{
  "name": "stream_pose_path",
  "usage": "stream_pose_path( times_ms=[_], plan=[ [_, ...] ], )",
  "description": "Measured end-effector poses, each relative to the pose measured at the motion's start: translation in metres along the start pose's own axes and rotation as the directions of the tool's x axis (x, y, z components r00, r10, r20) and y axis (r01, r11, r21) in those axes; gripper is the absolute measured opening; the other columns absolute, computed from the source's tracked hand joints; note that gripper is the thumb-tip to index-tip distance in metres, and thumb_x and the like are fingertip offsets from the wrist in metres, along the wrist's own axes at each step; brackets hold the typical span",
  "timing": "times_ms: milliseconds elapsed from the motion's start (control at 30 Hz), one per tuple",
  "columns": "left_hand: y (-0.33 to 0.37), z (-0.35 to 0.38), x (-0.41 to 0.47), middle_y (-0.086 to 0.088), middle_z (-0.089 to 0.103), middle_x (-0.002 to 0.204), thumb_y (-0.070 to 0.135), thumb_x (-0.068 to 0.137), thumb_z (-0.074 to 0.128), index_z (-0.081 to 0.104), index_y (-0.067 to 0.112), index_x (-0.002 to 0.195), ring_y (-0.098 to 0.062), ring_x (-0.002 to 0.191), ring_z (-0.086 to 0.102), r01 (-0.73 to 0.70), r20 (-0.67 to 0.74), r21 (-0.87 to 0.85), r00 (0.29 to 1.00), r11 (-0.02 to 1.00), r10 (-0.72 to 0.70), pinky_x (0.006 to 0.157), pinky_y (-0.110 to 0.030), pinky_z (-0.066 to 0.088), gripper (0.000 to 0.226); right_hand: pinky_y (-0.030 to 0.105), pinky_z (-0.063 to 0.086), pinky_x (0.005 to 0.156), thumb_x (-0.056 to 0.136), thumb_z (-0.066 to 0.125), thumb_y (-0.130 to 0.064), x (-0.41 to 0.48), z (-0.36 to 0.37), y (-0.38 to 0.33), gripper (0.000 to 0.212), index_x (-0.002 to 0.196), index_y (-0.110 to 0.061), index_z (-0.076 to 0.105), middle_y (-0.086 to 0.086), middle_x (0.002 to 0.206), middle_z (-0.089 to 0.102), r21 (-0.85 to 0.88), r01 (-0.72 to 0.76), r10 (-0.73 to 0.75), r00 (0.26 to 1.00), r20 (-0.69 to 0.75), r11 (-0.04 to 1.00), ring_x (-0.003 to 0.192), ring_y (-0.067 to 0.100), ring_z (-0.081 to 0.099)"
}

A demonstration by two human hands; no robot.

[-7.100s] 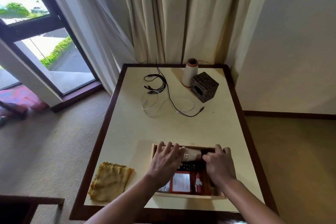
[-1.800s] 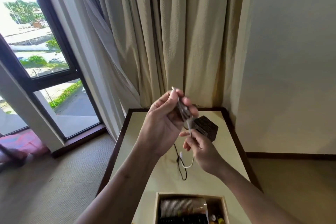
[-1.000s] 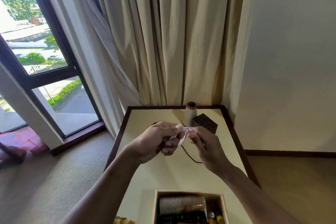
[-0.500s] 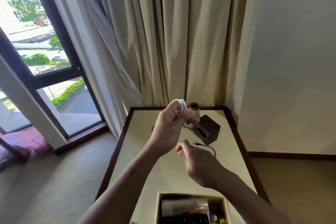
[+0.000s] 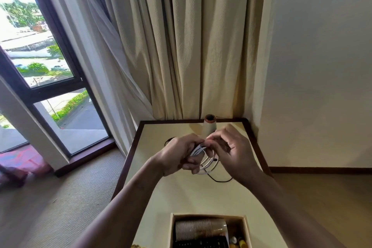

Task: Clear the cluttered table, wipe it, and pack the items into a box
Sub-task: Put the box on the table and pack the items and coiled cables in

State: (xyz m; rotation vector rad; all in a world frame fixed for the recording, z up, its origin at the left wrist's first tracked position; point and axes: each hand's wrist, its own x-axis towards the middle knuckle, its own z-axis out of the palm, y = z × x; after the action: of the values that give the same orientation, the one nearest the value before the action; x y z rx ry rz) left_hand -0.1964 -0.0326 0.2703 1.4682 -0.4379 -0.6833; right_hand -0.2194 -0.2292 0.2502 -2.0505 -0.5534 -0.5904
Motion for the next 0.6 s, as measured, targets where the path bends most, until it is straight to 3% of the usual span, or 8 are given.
stream_pose_path(
  times_ms=[67, 133, 200, 333, 500, 600],
  plan=[
    [0.002, 0.003, 0.0, -0.011, 0.026, 0.063, 0.029, 0.105, 0.029, 0.065, -0.006, 0.104, -0.023, 0.053, 0.027, -0.001, 0.016, -0.09, 1.0, 0.996, 0.002, 0.071, -0.04, 0.044, 0.05, 0.019, 0.054, 0.076, 0.099, 0.064, -0.024, 0.0, 0.0, -0.003, 0.006, 0.098, -0.018, 0.066, -0.009, 0.1, 0.067, 0.11, -0.159, 0.155, 0.987, 0.042, 0.981, 0.091, 0.007, 0.067],
    [0.0, 0.002, 0.001, -0.01, 0.033, 0.064, 0.024, 0.105, 0.035, 0.065, -0.007, 0.109, -0.022, 0.056, 0.037, 0.008, -0.041, -0.136, 0.999, 0.991, -0.014, 0.079, -0.045, 0.042, 0.043, 0.025, 0.055, 0.071, 0.101, 0.062, -0.022, 0.0, -0.001, -0.004, 0.005, 0.096, -0.02, 0.063, -0.005, 0.087, 0.072, 0.19, -0.263, 0.251, 0.964, 0.087, 0.946, 0.081, 0.01, 0.07],
    [-0.004, 0.005, -0.001, -0.013, 0.047, 0.069, 0.017, 0.107, 0.041, 0.063, -0.013, 0.117, -0.024, 0.063, 0.05, -0.007, -0.104, -0.195, 0.995, 0.981, -0.013, 0.079, -0.042, 0.045, 0.038, 0.03, 0.055, 0.065, 0.1, 0.064, -0.022, 0.001, -0.001, -0.002, 0.005, 0.095, -0.02, 0.063, -0.001, 0.079, 0.072, 0.208, -0.281, 0.272, 0.96, 0.07, 0.937, 0.071, 0.012, 0.069],
    [-0.016, 0.018, -0.005, -0.018, 0.061, 0.081, 0.014, 0.108, 0.048, 0.06, -0.011, 0.123, -0.026, 0.069, 0.06, -0.143, -0.235, -0.23, 0.968, 0.963, 0.088, 0.08, -0.044, 0.054, 0.032, 0.041, 0.063, 0.072, 0.098, 0.067, -0.026, 0.003, 0.001, -0.002, 0.007, 0.098, -0.02, 0.068, -0.007, 0.082, 0.074, 0.178, -0.307, 0.316, 0.949, -0.022, 0.935, 0.077, 0.014, 0.073],
    [-0.036, 0.027, 0.006, -0.01, 0.056, 0.072, 0.011, 0.105, 0.059, 0.066, -0.003, 0.115, -0.015, 0.053, 0.043, -0.201, -0.583, -0.17, 0.81, 0.965, 0.066, 0.064, -0.038, 0.051, 0.019, 0.019, 0.056, 0.069, 0.091, 0.075, -0.035, 0.003, 0.001, 0.001, 0.016, 0.096, -0.019, 0.074, -0.01, 0.09, 0.066, -0.122, -0.191, 0.184, 0.981, -0.068, 0.974, 0.081, 0.004, 0.066],
    [-0.042, 0.029, 0.01, -0.009, 0.056, 0.07, 0.011, 0.105, 0.058, 0.065, -0.004, 0.113, -0.014, 0.051, 0.042, -0.197, -0.653, -0.214, 0.758, 0.957, 0.01, 0.063, -0.04, 0.049, 0.018, 0.011, 0.05, 0.067, 0.088, 0.079, -0.03, 0.003, 0.001, -0.006, 0.013, 0.092, -0.018, 0.08, -0.011, 0.081, 0.073, -0.029, -0.296, 0.294, 0.955, -0.036, 0.955, 0.078, 0.001, 0.068]
  ],
)
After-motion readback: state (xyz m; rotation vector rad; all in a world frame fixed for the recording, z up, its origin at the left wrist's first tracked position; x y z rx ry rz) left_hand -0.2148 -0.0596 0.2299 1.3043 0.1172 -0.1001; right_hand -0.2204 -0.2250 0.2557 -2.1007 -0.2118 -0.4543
